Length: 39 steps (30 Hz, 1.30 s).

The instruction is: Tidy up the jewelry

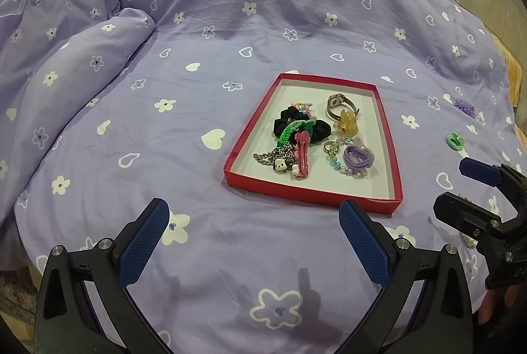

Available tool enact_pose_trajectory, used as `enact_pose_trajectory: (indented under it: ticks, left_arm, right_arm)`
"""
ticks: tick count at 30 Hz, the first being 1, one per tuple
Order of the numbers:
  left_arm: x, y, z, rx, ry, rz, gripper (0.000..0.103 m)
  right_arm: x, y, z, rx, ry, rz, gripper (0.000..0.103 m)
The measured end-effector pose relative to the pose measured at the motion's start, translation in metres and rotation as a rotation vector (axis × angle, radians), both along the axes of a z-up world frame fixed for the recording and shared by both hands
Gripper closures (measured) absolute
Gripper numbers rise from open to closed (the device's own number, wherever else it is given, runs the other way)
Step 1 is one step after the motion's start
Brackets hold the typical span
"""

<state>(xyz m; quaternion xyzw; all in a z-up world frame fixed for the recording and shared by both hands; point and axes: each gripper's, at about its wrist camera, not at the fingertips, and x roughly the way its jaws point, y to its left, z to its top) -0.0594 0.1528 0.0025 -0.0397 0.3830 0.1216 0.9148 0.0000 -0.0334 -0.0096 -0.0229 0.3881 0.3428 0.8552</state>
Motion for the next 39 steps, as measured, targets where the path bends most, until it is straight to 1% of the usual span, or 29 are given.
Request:
enact_pose_trajectory:
  ticks: [24,39]
  left_arm:
    - [-0.0012,0.0009,-0.0005,0.02,-0.006,0.006,0.0]
    - [0.0003,0.0012,-0.0017,0.014,-0.002,0.004,0.0]
  right_arm:
    - [-0.0002,0.0005,0.0015,0.001,0.001,0.001,0.001]
    - [0.0004,-0.0001,0.0013,0.001,0.0,0.0,0.001]
